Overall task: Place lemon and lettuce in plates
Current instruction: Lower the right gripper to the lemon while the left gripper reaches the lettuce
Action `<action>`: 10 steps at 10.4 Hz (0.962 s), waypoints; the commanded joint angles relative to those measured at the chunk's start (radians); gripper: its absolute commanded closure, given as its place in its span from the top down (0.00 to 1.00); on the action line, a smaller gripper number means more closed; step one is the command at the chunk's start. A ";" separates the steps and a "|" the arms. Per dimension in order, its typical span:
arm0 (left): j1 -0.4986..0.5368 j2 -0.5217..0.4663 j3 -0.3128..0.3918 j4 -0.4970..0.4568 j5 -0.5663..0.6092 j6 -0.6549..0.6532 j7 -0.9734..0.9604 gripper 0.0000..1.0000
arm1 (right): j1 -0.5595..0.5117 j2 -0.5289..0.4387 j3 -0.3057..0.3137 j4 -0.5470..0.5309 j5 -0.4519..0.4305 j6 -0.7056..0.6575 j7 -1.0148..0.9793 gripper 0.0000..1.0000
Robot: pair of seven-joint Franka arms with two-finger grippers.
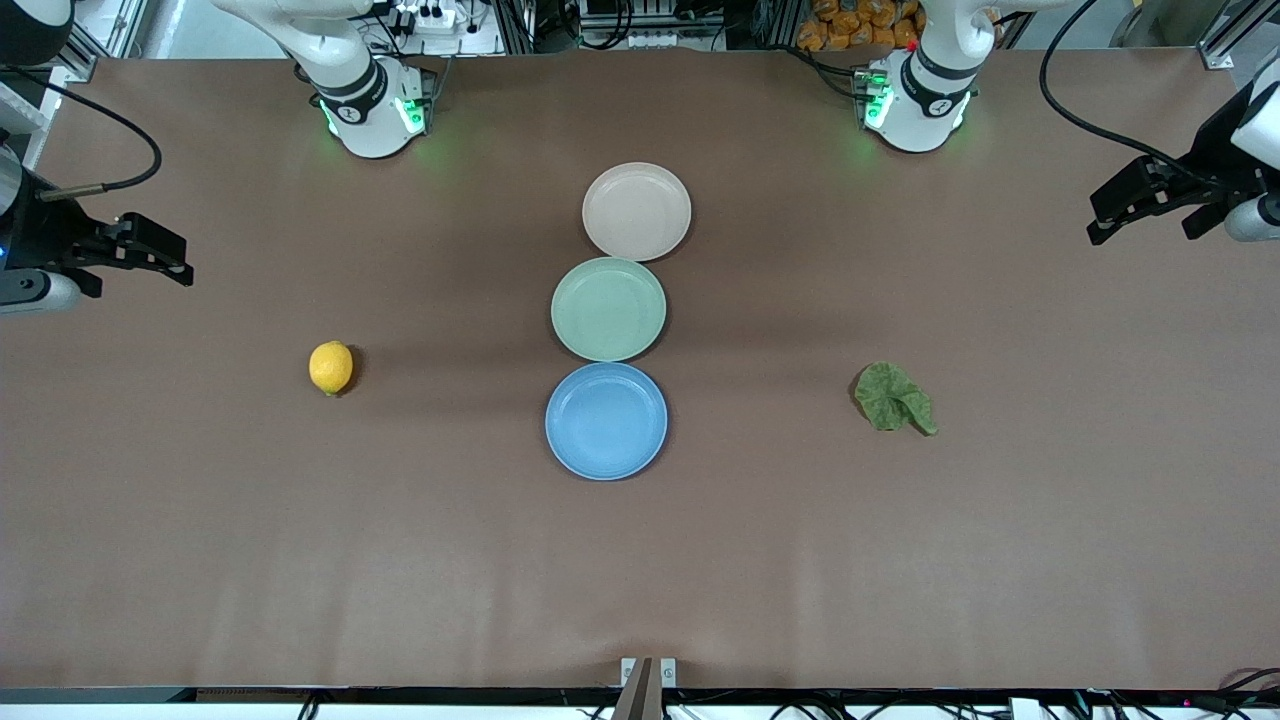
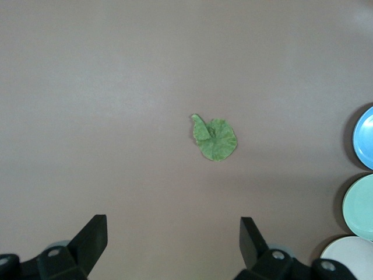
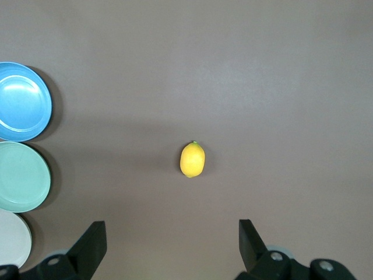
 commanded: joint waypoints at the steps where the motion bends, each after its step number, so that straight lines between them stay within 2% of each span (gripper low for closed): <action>1: 0.006 0.007 -0.006 0.020 0.001 -0.011 0.021 1.00 | -0.011 -0.017 0.005 -0.017 0.017 0.004 0.015 1.00; 4: 0.003 0.059 -0.007 0.013 -0.002 -0.011 0.027 1.00 | -0.011 -0.014 0.005 -0.025 0.017 0.007 0.015 1.00; 5: -0.009 0.079 -0.009 0.006 -0.007 -0.007 0.026 1.00 | -0.014 -0.011 0.005 -0.058 0.017 0.040 0.015 1.00; 7: -0.014 0.128 -0.025 -0.017 -0.013 0.001 0.026 1.00 | -0.023 0.001 0.005 -0.192 0.017 0.158 0.015 1.00; 10: -0.029 0.197 -0.070 -0.136 -0.002 0.137 0.024 1.00 | -0.040 0.031 0.003 -0.389 0.017 0.354 0.013 1.00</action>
